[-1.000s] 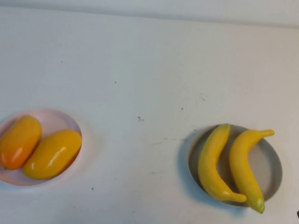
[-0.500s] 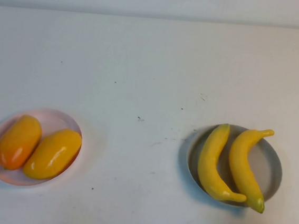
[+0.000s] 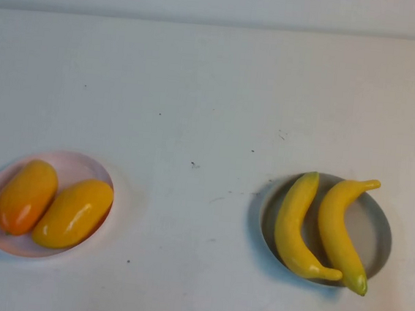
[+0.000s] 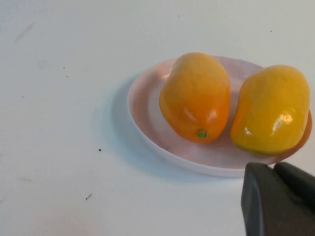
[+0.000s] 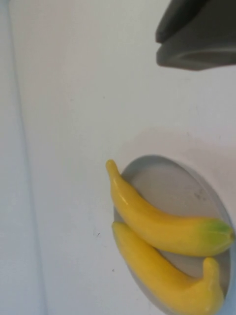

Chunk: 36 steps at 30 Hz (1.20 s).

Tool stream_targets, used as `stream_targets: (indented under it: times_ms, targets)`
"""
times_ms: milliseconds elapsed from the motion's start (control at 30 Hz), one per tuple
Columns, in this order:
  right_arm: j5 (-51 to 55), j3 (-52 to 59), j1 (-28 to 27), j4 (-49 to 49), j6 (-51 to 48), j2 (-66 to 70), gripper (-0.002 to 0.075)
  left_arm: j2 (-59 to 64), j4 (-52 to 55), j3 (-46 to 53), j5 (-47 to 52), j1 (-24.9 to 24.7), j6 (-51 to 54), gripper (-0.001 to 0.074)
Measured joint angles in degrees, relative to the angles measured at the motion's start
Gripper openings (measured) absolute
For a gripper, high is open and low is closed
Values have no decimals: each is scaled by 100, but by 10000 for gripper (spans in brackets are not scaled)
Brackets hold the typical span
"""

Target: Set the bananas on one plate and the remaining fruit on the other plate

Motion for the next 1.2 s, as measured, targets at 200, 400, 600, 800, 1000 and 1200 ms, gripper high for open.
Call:
stream_targets:
  times_ms: [200, 400, 600, 800, 1000, 1200]
  targets:
    - [243, 0, -15, 8, -238, -10, -15, 0, 0, 0, 0, 0, 0, 2]
    - [480, 0, -15, 222, -871, -10, -15, 0, 0, 0, 0, 0, 0, 2]
    - [503, 0, -15, 761, -1642, -10, -15, 0, 0, 0, 0, 0, 0, 2]
    - [503, 0, -15, 833, -1740, -10, -15, 0, 0, 0, 0, 0, 0, 2]
    - [503, 0, -15, 843, -1740, -10, -15, 0, 0, 0, 0, 0, 0, 2]
    - [503, 0, -15, 846, -1740, -10, -15, 0, 0, 0, 0, 0, 0, 2]
